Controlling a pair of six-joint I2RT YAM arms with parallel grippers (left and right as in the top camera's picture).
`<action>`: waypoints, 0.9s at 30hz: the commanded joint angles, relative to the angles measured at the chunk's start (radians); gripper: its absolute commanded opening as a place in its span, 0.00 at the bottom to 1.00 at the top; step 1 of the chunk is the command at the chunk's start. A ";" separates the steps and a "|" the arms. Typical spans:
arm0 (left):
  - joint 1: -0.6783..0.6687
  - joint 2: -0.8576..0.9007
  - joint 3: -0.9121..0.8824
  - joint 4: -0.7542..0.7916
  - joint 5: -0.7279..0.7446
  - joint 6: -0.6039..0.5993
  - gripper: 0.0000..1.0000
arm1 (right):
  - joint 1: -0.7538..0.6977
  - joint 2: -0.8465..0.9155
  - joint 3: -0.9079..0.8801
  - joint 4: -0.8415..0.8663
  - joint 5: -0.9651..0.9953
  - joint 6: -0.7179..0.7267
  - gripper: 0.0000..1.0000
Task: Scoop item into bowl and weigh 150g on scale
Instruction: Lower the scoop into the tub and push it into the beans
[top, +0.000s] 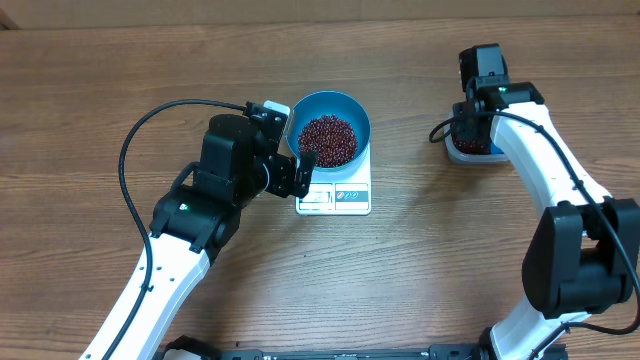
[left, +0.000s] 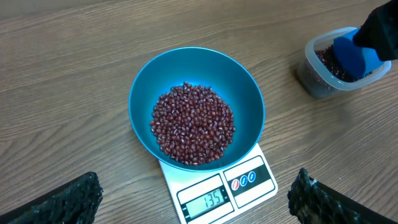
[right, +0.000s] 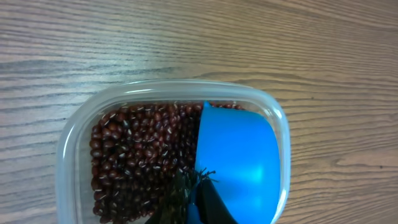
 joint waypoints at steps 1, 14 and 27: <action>-0.001 0.003 0.024 0.004 0.008 0.031 1.00 | -0.004 0.016 -0.032 -0.008 -0.045 0.002 0.04; -0.001 0.003 0.024 0.003 0.008 0.030 0.99 | -0.004 0.016 -0.031 -0.024 -0.294 0.007 0.04; -0.001 0.003 0.024 0.004 0.008 0.031 0.99 | -0.121 0.014 0.074 -0.059 -0.471 0.148 0.04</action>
